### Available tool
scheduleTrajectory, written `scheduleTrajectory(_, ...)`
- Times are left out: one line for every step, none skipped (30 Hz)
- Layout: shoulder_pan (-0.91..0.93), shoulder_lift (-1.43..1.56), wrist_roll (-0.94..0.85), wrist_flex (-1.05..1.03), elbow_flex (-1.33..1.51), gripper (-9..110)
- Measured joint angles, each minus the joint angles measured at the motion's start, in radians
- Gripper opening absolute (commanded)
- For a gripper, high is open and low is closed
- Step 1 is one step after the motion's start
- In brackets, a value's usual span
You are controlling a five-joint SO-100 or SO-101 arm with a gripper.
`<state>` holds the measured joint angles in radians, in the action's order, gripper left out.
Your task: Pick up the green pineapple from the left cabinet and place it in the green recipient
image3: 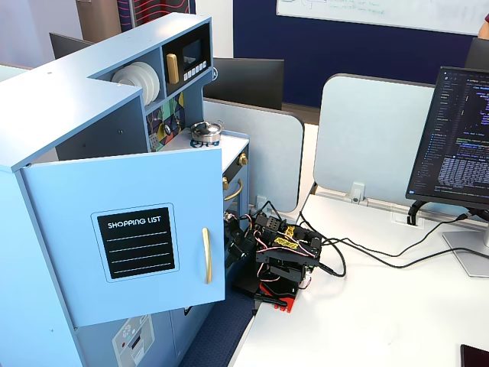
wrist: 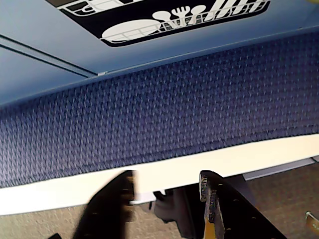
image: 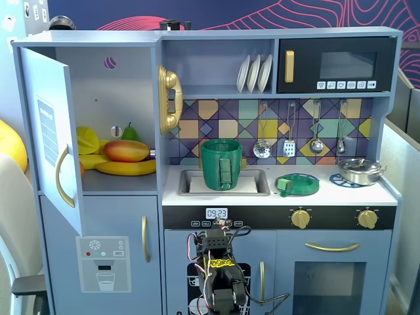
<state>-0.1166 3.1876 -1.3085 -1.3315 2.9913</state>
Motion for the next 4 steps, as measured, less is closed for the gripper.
scheduleTrajectory(0.000, 0.000, 0.003, 0.000, 0.000, 0)
scheduleTrajectory(0.000, 0.000, 0.006, 0.000, -0.002, 0)
scheduleTrajectory(0.000, 0.000, 0.006, 0.000, -0.002, 0)
scheduleTrajectory(0.000, 0.000, 0.006, 0.000, -0.002, 0)
